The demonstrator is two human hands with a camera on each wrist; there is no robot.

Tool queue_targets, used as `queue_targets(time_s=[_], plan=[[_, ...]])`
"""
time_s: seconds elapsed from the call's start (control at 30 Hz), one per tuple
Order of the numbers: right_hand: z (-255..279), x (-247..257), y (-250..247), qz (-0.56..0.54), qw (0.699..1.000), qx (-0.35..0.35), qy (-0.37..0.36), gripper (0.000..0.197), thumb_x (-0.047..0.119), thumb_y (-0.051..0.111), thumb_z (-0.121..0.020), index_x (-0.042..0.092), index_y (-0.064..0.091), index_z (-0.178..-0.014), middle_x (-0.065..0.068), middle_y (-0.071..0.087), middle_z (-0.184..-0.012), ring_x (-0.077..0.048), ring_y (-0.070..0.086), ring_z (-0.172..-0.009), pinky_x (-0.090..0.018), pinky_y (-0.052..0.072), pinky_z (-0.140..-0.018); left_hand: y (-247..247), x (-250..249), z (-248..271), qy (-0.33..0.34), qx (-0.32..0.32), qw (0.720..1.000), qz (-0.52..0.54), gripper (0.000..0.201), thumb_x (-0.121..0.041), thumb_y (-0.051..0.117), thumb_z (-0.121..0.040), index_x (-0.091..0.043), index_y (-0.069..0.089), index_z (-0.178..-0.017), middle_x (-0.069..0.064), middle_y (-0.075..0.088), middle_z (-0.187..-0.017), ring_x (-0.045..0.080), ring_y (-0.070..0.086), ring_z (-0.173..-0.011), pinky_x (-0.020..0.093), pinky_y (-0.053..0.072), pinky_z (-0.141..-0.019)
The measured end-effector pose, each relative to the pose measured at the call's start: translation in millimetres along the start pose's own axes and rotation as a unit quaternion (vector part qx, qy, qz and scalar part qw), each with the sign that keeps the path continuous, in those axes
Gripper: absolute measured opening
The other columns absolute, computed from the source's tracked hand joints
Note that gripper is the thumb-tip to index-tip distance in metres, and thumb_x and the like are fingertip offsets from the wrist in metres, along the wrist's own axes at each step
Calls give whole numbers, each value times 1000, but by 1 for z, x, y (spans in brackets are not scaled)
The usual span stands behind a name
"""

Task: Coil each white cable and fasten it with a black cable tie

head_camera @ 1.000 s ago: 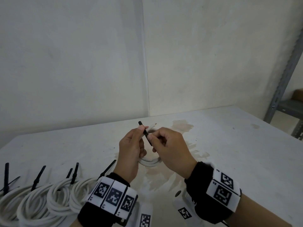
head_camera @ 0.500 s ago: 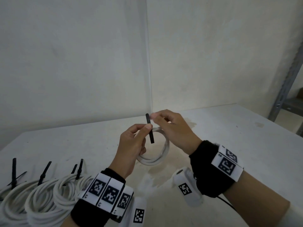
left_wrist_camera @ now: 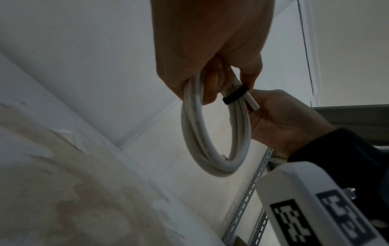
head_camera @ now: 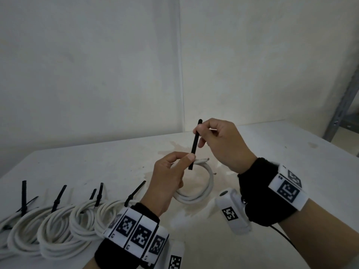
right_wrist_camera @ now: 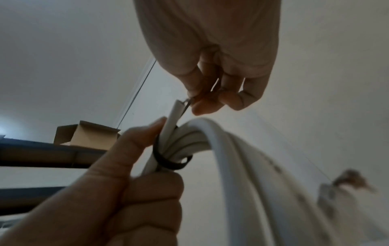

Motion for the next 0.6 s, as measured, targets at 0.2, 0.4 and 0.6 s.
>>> queue_targets(time_s=[0.2,0.4,0.6], plan=[[5,-12,15,-23,997,74,25,11,16,58,-89,18,62,-79,7,57,-70,2,50,-59,-8,40,-59,-1,-1,2,13,4,1000,-19,16,-22,57,-89,-13,64,-78,-13,47,-39,4,30,-37,15,29,-41],[16,-13,25,-31,997,73,1,16,9,60,-87,-2,63,-76,-7,64,-73,-5,55,-65,-16,45,-64,-3,-11,1,36,-16,999,-26,23,-30,57,-87,-15,62,-72,-14,46,-38,4,31,-37,16,30,-41],[14,-2,15,-9,1000,9,-22,23,11,60,-87,11,55,-64,-1,55,-61,-4,46,-56,-21,40,-57,0,-19,0,61,-21,997,-31,20,-22,59,-88,-17,61,-69,-14,51,-41,3,34,-36,15,31,-40]])
Point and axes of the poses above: each hand's wrist, its own z-axis away from the middle knuckle, its own y-axis out of the palm, x = y × z, the point moved 10 cm from there along -z, towards the middle knuckle
